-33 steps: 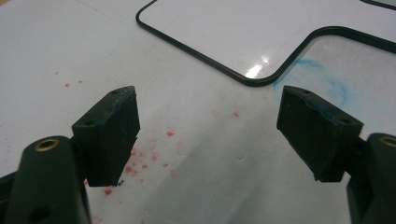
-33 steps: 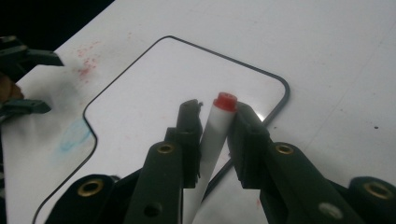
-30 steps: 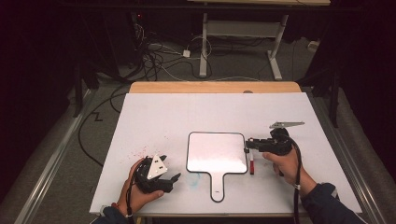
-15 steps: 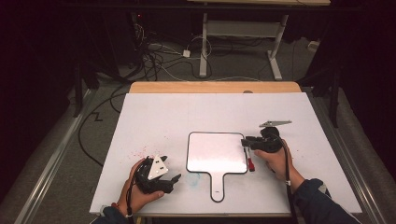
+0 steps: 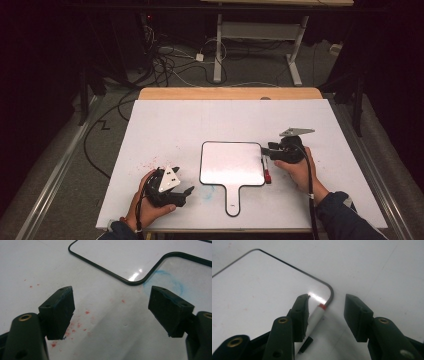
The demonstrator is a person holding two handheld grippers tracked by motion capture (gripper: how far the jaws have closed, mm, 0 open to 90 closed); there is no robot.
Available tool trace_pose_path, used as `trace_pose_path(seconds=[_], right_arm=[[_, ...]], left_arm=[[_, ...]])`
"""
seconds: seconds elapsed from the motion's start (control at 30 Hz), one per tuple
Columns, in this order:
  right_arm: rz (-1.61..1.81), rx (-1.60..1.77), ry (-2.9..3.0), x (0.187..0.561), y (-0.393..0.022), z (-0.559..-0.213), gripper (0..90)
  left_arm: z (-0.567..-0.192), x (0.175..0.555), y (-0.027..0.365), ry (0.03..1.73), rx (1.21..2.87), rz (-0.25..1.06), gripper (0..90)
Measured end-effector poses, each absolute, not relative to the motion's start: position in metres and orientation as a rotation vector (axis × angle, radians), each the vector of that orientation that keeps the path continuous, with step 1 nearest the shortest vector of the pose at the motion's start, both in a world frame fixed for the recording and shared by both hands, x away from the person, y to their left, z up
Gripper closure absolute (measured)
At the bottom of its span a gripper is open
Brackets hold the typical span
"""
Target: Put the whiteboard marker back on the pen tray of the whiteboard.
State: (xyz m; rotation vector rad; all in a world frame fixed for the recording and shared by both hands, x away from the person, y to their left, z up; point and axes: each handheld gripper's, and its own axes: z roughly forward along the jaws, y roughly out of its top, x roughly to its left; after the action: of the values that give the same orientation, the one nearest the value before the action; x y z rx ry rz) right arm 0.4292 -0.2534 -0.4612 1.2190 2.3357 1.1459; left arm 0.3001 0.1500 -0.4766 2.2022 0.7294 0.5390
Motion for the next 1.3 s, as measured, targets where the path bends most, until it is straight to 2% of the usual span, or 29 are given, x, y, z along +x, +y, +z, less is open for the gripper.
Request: trace_pose_path(seconds=[0.33,0.57,0.8,0.97,1.3], right_arm=[[1.185,0.873,2.222,0.397,-0.262,-0.424,48.2],[1.184,0.779,2.173,0.374,-0.276,-0.413,40.8],[1.167,0.736,2.102,0.337,-0.305,-0.416,31.8],[1.181,0.778,2.070,0.313,-0.327,-0.434,23.9],[1.135,0.783,2.032,0.302,-0.332,-0.442,23.2]], left_arm=[[-0.477,0.301,0.148,0.730,2.204,0.544,20.4],[-0.476,0.301,0.147,0.734,2.201,0.549,20.4],[-0.475,0.299,0.148,0.741,2.190,0.572,19.2],[-0.474,0.297,0.147,0.730,2.193,0.584,18.4],[-0.473,0.297,0.146,0.715,2.197,0.596,18.4]])
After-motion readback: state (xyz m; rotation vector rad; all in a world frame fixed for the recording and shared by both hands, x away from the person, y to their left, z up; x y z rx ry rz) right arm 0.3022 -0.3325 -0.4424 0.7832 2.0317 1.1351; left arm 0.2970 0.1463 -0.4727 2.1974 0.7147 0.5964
